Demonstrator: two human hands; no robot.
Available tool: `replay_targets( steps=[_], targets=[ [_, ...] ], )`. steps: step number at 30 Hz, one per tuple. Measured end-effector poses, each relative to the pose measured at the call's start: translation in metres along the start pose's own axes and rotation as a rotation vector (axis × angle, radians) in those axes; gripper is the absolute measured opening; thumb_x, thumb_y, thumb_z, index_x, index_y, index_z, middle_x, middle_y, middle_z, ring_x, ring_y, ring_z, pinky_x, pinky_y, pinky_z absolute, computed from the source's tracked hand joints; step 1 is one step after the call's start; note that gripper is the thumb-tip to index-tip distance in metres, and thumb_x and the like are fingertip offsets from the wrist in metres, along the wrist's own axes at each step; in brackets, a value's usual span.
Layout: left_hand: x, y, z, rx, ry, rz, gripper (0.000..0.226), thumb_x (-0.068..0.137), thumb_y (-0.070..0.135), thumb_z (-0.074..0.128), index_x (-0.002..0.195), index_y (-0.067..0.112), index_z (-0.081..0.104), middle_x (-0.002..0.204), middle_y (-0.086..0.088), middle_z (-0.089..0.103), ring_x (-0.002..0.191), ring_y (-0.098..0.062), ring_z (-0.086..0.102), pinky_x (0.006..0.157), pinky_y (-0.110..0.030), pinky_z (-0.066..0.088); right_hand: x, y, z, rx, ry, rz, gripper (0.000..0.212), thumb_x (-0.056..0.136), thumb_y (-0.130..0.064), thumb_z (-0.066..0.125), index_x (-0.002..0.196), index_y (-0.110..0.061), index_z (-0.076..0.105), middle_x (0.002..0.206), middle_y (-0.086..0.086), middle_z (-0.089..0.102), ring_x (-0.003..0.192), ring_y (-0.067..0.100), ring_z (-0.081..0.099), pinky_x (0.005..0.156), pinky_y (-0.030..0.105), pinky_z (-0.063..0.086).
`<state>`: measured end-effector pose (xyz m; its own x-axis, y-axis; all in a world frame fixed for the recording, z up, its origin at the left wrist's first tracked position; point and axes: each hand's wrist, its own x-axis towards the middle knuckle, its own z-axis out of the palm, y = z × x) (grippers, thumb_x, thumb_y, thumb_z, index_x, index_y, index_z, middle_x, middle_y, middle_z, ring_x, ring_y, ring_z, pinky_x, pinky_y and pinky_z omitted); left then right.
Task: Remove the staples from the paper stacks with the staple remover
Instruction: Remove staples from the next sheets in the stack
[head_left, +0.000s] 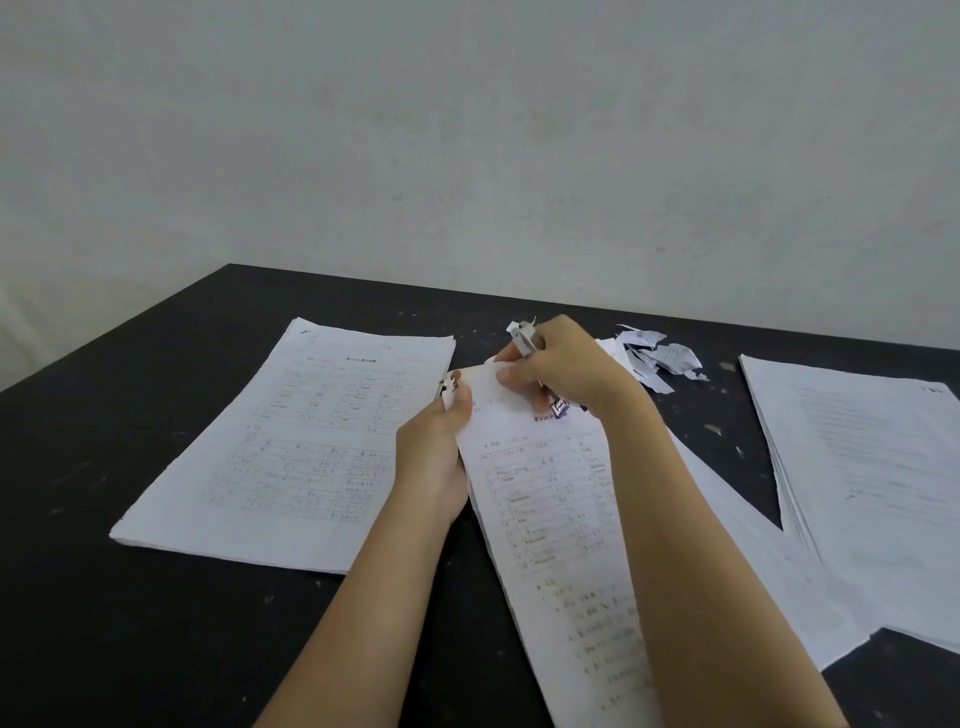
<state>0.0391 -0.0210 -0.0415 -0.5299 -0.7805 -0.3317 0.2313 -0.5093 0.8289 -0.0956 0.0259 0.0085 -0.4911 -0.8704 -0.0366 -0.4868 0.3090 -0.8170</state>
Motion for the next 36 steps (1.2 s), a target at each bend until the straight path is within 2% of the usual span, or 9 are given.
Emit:
replay_targets(
  steps=[5, 8, 12, 18, 21, 27, 30, 33, 36],
  targets=[
    [-0.004, 0.003, -0.001, -0.114, -0.049, 0.031, 0.029, 0.085, 0.015, 0.063, 0.11, 0.001, 0.064, 0.106, -0.015, 0.07, 0.09, -0.029, 0.069, 0.07, -0.039, 0.058, -0.005, -0.008, -0.013, -0.086, 0.022, -0.093, 0.009, 0.08, -0.01, 0.068, 0.072, -0.01, 0.064, 0.038, -0.007, 0.054, 0.039, 0.013, 0.049, 0.043, 0.015, 0.04],
    [-0.004, 0.003, -0.001, -0.135, -0.078, 0.077, 0.022, 0.083, 0.013, 0.063, 0.101, 0.0, 0.067, 0.097, -0.013, 0.071, 0.079, -0.024, 0.071, 0.06, -0.033, 0.057, -0.008, -0.011, -0.018, -0.075, 0.01, -0.129, 0.007, 0.078, -0.007, 0.068, 0.071, -0.007, 0.065, 0.04, -0.004, 0.055, 0.038, 0.015, 0.049, 0.048, 0.022, 0.043],
    [-0.005, 0.002, -0.002, -0.142, -0.107, 0.113, 0.01, 0.083, 0.012, 0.064, 0.085, 0.005, 0.071, 0.087, -0.009, 0.073, 0.076, -0.022, 0.072, 0.059, -0.032, 0.056, -0.01, -0.014, -0.023, -0.032, -0.001, -0.139, 0.006, 0.076, -0.004, 0.07, 0.073, -0.001, 0.066, 0.043, -0.002, 0.058, 0.037, 0.015, 0.05, 0.05, 0.027, 0.045],
    [-0.007, 0.002, 0.001, -0.105, -0.097, 0.128, 0.016, 0.084, 0.016, 0.063, 0.095, 0.006, 0.07, 0.096, -0.011, 0.073, 0.081, -0.024, 0.071, 0.065, -0.035, 0.057, -0.014, -0.017, -0.025, -0.002, -0.021, -0.132, 0.008, 0.075, -0.005, 0.071, 0.074, 0.002, 0.066, 0.057, 0.012, 0.062, 0.04, 0.019, 0.049, 0.049, 0.027, 0.042],
    [-0.009, 0.003, 0.002, -0.075, -0.111, 0.137, 0.015, 0.086, 0.017, 0.062, 0.093, 0.008, 0.071, 0.093, -0.009, 0.073, 0.079, -0.023, 0.072, 0.062, -0.033, 0.057, -0.016, -0.018, -0.026, -0.006, -0.007, -0.12, 0.009, 0.076, -0.005, 0.07, 0.075, 0.003, 0.066, 0.06, 0.016, 0.062, 0.04, 0.019, 0.049, 0.047, 0.025, 0.042],
    [-0.015, 0.012, 0.006, 0.093, -0.072, 0.132, 0.019, 0.091, 0.026, 0.057, 0.097, 0.014, 0.07, 0.095, -0.005, 0.074, 0.08, -0.019, 0.072, 0.059, -0.03, 0.057, -0.027, -0.018, -0.018, 0.007, 0.156, -0.155, 0.014, 0.077, -0.004, 0.068, 0.065, -0.009, 0.062, 0.05, 0.003, 0.057, 0.036, 0.013, 0.049, 0.039, 0.02, 0.039],
    [-0.028, 0.012, 0.007, 0.148, -0.04, 0.117, 0.02, 0.093, 0.031, 0.054, 0.095, 0.019, 0.07, 0.094, -0.004, 0.073, 0.081, -0.02, 0.071, 0.063, -0.033, 0.056, -0.045, -0.017, -0.01, 0.067, 0.227, -0.193, 0.025, 0.08, -0.003, 0.067, 0.061, -0.017, 0.06, 0.063, 0.004, 0.061, 0.042, 0.009, 0.051, 0.042, 0.02, 0.042],
    [-0.044, 0.008, 0.01, 0.185, -0.036, 0.187, 0.022, 0.094, 0.031, 0.052, 0.092, 0.019, 0.071, 0.097, -0.006, 0.072, 0.088, -0.024, 0.069, 0.07, -0.036, 0.057, -0.07, -0.011, -0.001, 0.166, 0.32, -0.214, 0.015, 0.081, -0.005, 0.067, 0.071, -0.016, 0.064, 0.059, -0.002, 0.059, 0.039, 0.003, 0.051, 0.04, 0.014, 0.041],
    [-0.059, 0.003, 0.016, 0.242, 0.005, 0.241, 0.027, 0.093, 0.029, 0.054, 0.074, 0.025, 0.072, 0.094, -0.007, 0.07, 0.093, -0.031, 0.066, 0.083, -0.048, 0.054, -0.094, 0.001, 0.005, 0.289, 0.418, -0.191, 0.011, 0.079, -0.005, 0.069, 0.074, -0.014, 0.066, 0.059, 0.005, 0.061, 0.038, 0.011, 0.052, 0.04, 0.019, 0.044]
  ],
)
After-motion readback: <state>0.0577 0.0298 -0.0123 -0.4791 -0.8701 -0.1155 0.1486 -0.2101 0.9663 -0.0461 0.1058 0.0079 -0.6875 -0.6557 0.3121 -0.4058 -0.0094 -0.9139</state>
